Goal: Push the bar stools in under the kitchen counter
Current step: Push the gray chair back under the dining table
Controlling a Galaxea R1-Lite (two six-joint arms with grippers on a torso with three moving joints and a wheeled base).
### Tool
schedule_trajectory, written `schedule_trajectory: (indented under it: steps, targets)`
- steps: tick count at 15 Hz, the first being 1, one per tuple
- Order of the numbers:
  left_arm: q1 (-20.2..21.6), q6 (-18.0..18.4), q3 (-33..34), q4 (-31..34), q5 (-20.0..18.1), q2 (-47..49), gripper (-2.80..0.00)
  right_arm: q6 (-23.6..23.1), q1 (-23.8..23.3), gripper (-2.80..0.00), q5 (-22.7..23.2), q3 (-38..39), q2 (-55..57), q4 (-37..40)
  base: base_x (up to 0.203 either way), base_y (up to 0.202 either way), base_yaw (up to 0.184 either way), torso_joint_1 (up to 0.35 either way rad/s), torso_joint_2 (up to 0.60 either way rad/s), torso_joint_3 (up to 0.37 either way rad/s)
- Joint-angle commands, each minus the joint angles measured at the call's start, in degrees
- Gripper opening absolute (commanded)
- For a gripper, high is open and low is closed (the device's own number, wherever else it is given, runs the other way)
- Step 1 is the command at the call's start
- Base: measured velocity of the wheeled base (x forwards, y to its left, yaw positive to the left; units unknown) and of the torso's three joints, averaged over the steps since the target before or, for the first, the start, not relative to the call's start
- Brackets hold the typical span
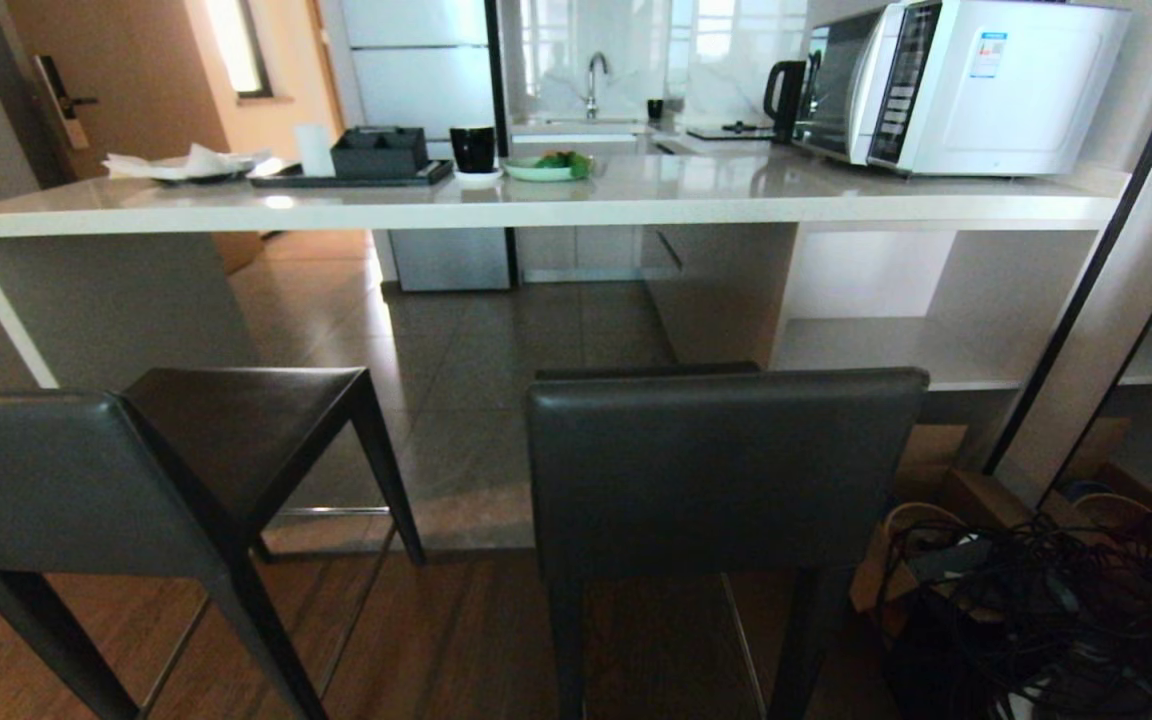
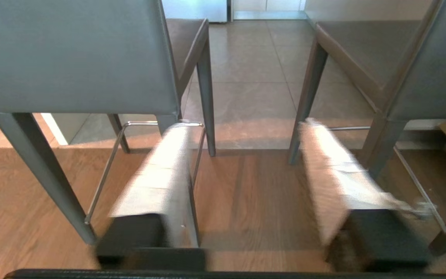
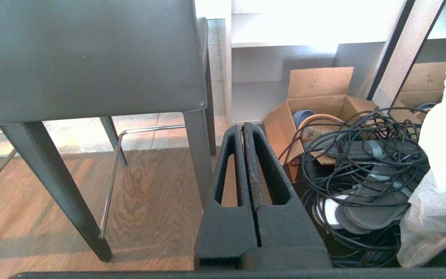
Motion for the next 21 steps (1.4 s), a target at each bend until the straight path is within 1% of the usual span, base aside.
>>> schedule_trajectory:
  steps: [1, 3, 14, 16, 21]
  targets:
    - [0.0, -0.3, 0.1, 0.0, 0.2, 0.1, -2.80, 0.0, 0.0, -2.80, 0.0, 0.1, 0.0, 0.0, 0.000, 0.000, 0.000, 0.000, 0.00, 0.000]
    - [0.0, -1.3, 0.1, -0.1, 0.2, 0.1, -2.80, 0.0, 0.0, -2.80, 0.0, 0.1, 0.0, 0.0, 0.000, 0.000, 0.000, 0.000, 0.00, 0.000]
    - [0.0, -1.3, 0.1, -0.1, 0.2, 0.1, -2.80, 0.0, 0.0, -2.80, 0.0, 0.1, 0.0, 0.0, 0.000, 0.000, 0.000, 0.000, 0.00, 0.000]
    - [0.0, -1.3, 0.1, -0.1, 0.2, 0.1, -2.80, 0.0, 0.0, -2.80, 0.0, 0.1, 0.0, 0.0, 0.007, 0.111, -0.001, 0.006, 0.00, 0.001]
    - [0.0, -1.3, 0.1, -0.1, 0.2, 0.2, -2.80, 0.0, 0.0, -2.80, 0.0, 0.1, 0.0, 0.0, 0.000, 0.193, -0.001, 0.004, 0.00, 0.003]
